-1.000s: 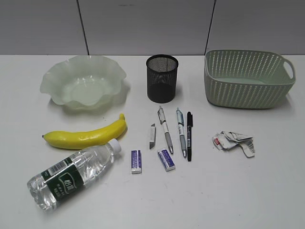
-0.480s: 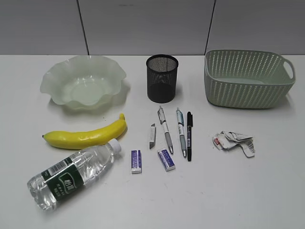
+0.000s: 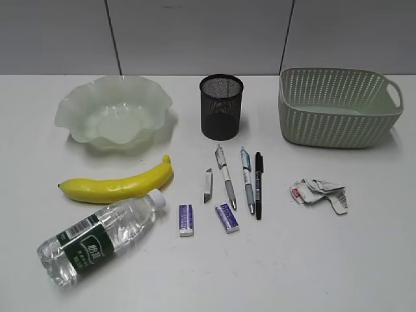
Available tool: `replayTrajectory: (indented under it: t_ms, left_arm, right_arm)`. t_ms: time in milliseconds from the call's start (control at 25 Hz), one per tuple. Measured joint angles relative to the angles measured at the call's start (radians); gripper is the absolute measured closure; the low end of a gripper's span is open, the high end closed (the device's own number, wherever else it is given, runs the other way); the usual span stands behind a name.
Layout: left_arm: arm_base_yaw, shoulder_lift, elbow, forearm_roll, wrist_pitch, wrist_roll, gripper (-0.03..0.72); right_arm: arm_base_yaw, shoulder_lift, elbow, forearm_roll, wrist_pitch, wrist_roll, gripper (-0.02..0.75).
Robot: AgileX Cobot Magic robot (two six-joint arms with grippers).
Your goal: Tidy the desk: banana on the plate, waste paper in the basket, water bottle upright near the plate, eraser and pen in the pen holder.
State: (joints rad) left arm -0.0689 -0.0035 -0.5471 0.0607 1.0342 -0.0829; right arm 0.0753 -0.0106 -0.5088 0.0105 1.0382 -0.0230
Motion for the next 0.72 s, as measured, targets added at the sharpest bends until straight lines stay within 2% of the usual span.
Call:
replayTrajectory:
  t_ms: [240, 480, 600, 720]
  left_arm:
    - [0.000, 0.146, -0.011, -0.006, -0.282, 0.000, 0.448]
    - [0.000, 0.528, -0.029, -0.116, -0.539, 0.021, 0.447]
    - [-0.005, 0.773, -0.072, -0.221, -0.557, 0.181, 0.442]
    - [-0.017, 1.025, -0.150, -0.345, -0.495, 0.375, 0.421]
  right_arm:
    - [0.000, 0.000, 0.000, 0.000, 0.000, 0.000, 0.262]
    - [0.000, 0.000, 0.000, 0.000, 0.000, 0.000, 0.262]
    - [0.000, 0.000, 0.000, 0.000, 0.000, 0.000, 0.262]
    - [0.000, 0.000, 0.000, 0.000, 0.000, 0.000, 0.262]
